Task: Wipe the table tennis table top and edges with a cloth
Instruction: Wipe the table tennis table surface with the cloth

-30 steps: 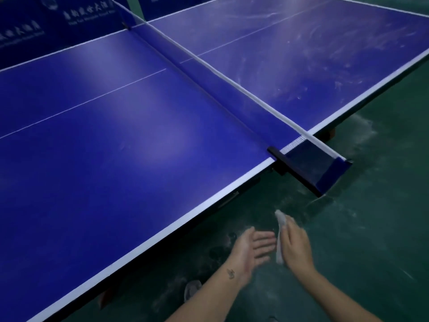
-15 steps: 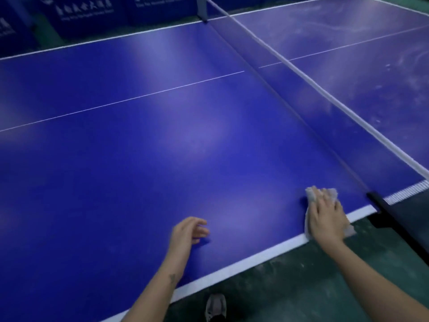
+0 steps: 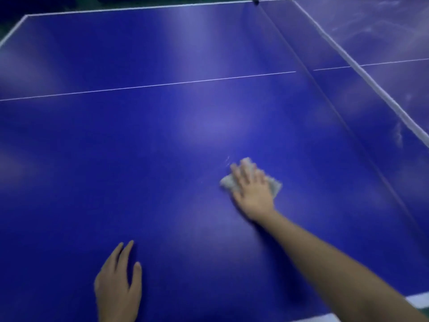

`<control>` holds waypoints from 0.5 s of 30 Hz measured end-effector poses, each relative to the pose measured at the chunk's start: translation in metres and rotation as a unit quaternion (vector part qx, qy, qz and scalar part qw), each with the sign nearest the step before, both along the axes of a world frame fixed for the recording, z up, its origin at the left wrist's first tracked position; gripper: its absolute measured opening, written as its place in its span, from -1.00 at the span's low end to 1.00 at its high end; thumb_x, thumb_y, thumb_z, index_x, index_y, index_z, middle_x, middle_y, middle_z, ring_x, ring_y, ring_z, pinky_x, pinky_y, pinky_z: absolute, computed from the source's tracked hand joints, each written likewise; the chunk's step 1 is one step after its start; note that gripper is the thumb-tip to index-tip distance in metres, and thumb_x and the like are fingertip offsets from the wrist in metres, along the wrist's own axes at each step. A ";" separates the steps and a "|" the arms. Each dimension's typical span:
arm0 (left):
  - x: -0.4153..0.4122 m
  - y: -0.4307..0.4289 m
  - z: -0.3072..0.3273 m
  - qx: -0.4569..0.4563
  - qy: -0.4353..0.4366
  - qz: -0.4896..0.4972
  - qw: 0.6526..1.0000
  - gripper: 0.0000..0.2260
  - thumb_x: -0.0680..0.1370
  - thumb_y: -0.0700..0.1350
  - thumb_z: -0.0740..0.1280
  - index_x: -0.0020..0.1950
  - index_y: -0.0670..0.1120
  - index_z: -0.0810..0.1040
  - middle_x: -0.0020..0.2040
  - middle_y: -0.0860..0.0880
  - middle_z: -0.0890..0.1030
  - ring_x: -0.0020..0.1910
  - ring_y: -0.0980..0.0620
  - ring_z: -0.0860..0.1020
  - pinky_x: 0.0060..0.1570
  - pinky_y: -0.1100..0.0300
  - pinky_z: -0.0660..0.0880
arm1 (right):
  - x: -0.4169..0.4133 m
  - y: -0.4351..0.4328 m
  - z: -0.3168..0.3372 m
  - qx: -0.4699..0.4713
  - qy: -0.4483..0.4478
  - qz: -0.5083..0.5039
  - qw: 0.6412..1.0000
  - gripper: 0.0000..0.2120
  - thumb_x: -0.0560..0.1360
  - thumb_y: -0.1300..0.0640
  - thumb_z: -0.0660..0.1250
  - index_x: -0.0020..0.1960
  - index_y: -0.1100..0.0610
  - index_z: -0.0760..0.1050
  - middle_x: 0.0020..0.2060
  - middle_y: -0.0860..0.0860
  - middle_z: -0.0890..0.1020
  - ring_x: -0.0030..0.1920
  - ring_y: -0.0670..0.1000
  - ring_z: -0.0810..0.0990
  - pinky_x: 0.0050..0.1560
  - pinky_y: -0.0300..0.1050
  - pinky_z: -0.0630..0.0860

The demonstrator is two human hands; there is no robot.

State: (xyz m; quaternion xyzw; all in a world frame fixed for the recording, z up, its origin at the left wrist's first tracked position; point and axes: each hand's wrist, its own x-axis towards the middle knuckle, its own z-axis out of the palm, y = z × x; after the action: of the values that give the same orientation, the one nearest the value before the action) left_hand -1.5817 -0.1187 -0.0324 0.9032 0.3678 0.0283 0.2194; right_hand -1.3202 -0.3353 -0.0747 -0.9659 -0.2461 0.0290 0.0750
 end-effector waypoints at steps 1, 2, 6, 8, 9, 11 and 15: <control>-0.002 0.000 0.000 0.018 0.007 0.015 1.000 -0.63 0.55 -0.13 0.27 0.35 -0.16 0.45 0.35 -0.20 0.44 0.28 -0.25 0.42 0.21 -0.26 0.29 | 0.033 -0.010 0.000 0.004 0.006 -0.060 0.998 -0.43 0.59 -0.09 0.09 0.54 -0.04 -0.01 0.54 0.10 -0.02 0.49 0.25 0.08 0.44 0.13 0.01; -0.003 0.001 0.000 0.038 0.014 0.036 0.999 -0.56 0.52 -0.02 0.19 0.33 -0.20 0.46 0.33 -0.24 0.45 0.24 -0.31 0.44 0.16 -0.29 0.32 | 0.060 -0.013 0.002 0.011 0.009 -0.104 0.994 -0.43 0.60 -0.08 0.07 0.55 -0.01 -0.01 0.54 0.14 -0.03 0.48 0.27 0.10 0.42 0.14 0.02; -0.019 0.006 -0.018 0.109 0.000 0.089 0.990 -0.36 0.40 0.06 0.01 0.17 -0.41 0.50 0.16 -0.45 0.49 0.08 -0.51 0.47 0.03 -0.41 0.35 | 0.089 0.050 0.015 0.038 0.007 -0.093 0.995 -0.54 0.61 0.00 0.01 0.50 0.03 0.15 0.50 0.19 0.10 0.39 0.26 0.23 0.36 0.14 0.11; -0.027 0.008 -0.027 0.110 -0.008 0.114 0.987 -0.38 0.43 0.02 -0.01 0.14 -0.47 0.48 0.13 -0.51 0.47 0.07 -0.56 0.44 0.08 -0.42 0.32 | 0.044 0.097 0.020 0.092 0.033 0.010 0.995 -0.63 0.57 0.06 0.01 0.33 0.02 0.36 0.34 0.14 0.38 0.25 0.18 0.40 0.21 0.04 0.30; -0.030 0.009 -0.030 0.099 -0.010 0.122 0.988 -0.36 0.43 0.03 -0.02 0.15 -0.50 0.47 0.14 -0.53 0.45 0.10 -0.57 0.42 0.12 -0.42 0.30 | 0.011 0.112 0.021 0.115 0.042 0.089 0.989 -0.67 0.53 0.08 0.02 0.18 0.01 0.46 0.16 0.07 0.50 0.12 0.12 0.47 0.10 -0.03 0.39; -0.035 0.013 -0.033 0.071 -0.017 0.146 0.987 -0.28 0.39 0.08 -0.05 0.16 -0.54 0.42 0.17 -0.57 0.40 0.16 -0.59 0.36 0.19 -0.41 0.25 | -0.069 0.122 0.018 0.117 0.057 0.310 0.942 -0.72 0.45 0.05 0.08 0.06 -0.05 0.50 0.01 -0.02 0.55 0.06 0.08 0.47 0.06 0.03 0.46; -0.036 0.004 -0.029 0.019 -0.012 0.178 0.984 -0.23 0.34 0.13 -0.05 0.23 -0.49 0.40 0.24 -0.52 0.37 0.27 -0.53 0.31 0.26 -0.35 0.20 | -0.105 0.109 0.008 0.073 0.072 0.491 0.865 -0.59 0.52 -0.07 0.09 0.35 -0.13 0.36 0.37 -0.04 0.42 0.37 0.15 0.35 0.35 0.19 0.29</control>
State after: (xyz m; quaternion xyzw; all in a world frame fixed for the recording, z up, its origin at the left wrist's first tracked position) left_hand -1.6173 -0.1142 -0.0614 0.8269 0.5195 0.0844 0.1978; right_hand -1.4257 -0.2267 -0.0668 -0.7071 -0.6840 0.1133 0.1393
